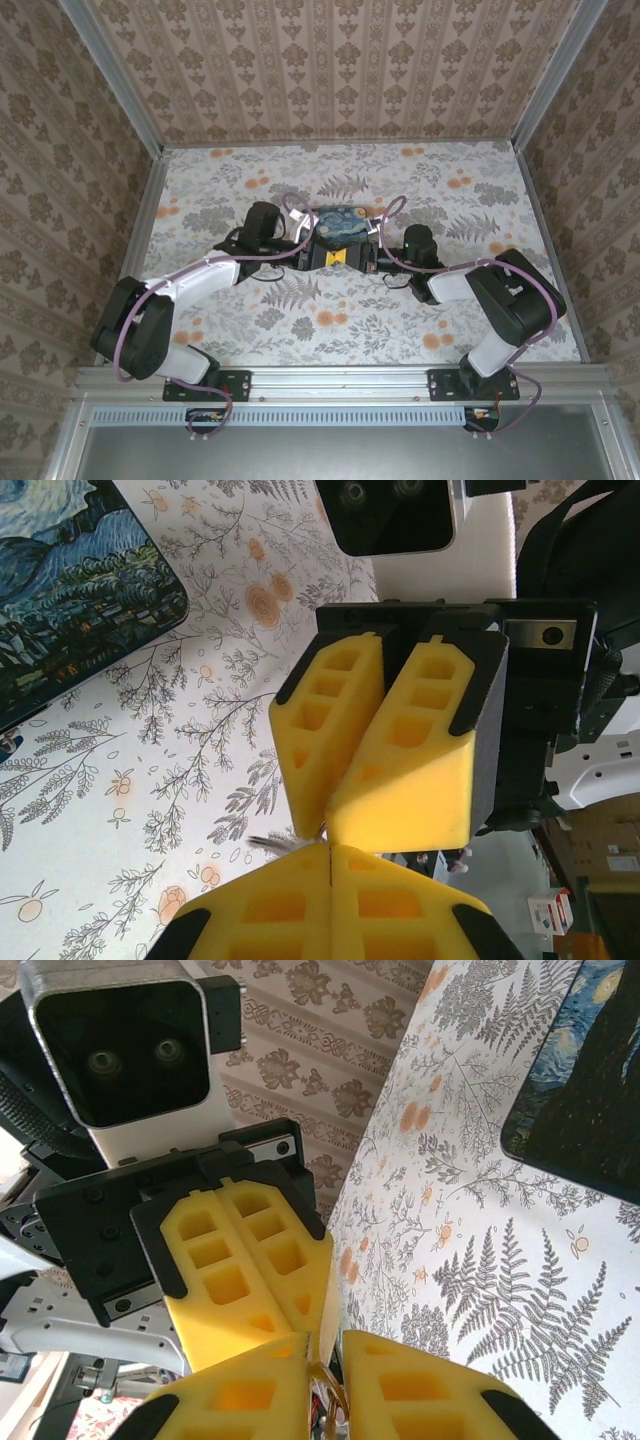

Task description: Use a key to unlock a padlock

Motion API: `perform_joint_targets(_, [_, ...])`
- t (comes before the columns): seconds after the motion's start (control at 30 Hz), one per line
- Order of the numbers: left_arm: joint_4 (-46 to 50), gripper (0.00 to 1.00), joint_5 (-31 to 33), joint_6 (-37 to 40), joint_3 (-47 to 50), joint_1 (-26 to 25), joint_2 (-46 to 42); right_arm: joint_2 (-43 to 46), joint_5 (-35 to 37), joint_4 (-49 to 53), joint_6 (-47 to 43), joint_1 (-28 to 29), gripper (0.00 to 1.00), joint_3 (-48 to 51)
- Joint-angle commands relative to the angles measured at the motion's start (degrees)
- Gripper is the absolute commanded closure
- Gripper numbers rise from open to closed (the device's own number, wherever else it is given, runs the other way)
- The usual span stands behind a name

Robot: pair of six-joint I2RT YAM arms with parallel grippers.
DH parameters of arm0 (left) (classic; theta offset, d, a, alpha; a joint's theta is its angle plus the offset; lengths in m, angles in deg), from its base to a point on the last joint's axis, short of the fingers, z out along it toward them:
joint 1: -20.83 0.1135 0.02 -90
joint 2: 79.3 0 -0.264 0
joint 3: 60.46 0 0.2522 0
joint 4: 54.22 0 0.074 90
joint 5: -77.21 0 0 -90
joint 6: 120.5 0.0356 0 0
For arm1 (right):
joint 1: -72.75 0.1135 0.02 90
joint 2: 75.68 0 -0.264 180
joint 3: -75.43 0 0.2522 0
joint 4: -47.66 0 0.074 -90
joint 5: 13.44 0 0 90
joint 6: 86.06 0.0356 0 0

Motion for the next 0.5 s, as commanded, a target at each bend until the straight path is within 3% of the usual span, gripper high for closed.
perform_joint_targets(0.0, [-0.41, 1.0, -1.2, 1.65, -1.61, 0.5, 1.14, -0.52, -2.67, -3.31, -0.02, -0.11, 0.86, 1.43])
perform_joint_targets(0.17, [-0.81, 1.0, -0.95, 1.39, -1.69, 0.49, 1.43, -0.46, -3.15, -4.35, 0.32, -0.11, 1.0, 2.1])
perform_joint_targets(0.3, [-1.07, 1.0, 0.06, 0.59, -1.93, 0.58, 1.95, -0.38, -2.87, -5.36, 0.98, -0.11, 1.0, 2.6])
perform_joint_targets(0.43, [-5.81, 0.57, 3.28, -4.32, -0.19, 0.92, 1.25, 0.31, 2.02, -5.92, 1.84, -0.11, 1.0, 4.4])
perform_joint_targets(0.47, [-7.11, 0.52, 4.18, -5.75, 0.35, 1.14, 0.91, 0.48, 3.32, -6.12, 2.1, -0.1, 1.0, 4.85])
